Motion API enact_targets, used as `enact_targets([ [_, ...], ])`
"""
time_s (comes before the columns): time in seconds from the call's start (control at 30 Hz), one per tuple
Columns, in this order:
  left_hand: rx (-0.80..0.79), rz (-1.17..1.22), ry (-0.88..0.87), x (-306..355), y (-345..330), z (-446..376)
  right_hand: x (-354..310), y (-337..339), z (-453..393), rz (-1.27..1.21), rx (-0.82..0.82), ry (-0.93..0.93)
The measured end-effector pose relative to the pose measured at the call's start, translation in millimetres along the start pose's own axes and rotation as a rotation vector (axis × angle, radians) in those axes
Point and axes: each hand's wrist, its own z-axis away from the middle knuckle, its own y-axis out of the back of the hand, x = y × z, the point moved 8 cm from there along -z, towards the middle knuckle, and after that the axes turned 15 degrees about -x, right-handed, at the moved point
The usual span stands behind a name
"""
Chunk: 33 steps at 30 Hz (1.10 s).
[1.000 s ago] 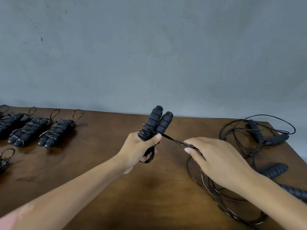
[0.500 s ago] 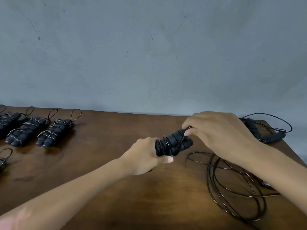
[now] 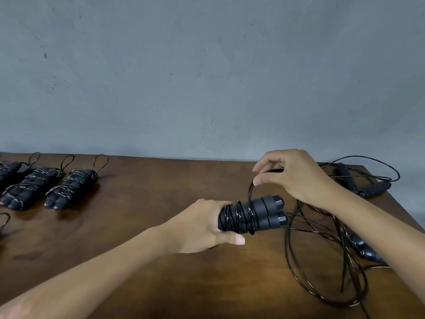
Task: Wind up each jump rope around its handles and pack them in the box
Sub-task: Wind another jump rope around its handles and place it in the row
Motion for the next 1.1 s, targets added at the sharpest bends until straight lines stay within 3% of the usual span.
enact_targets([
  [0.17, 0.059, 0.320, -0.102, -4.3, 4.6, 1.3, 25.2, -18.4, 0.9, -0.048, -0.042, 0.004],
  [0.4, 0.023, 0.656, -0.234, -11.0, 3.4, 0.9, 31.4, -48.9, 9.8, -0.099, -0.044, 0.002],
  [0.6, 0.172, 0.989, -0.132, -46.0, 18.6, 7.5, 33.5, -74.0, 19.0, -0.166, -0.101, -0.097],
  [0.9, 0.228, 1.005, -0.014, -98.6, 46.2, 44.9, -23.4, -64.5, 38.7, 0.137, -0.009, -0.155],
  [1.1, 0.198, 1.012, 0.060, -119.3, 42.2, 59.2, -83.6, -76.9, 34.2, 0.408, -0.107, -0.128],
])
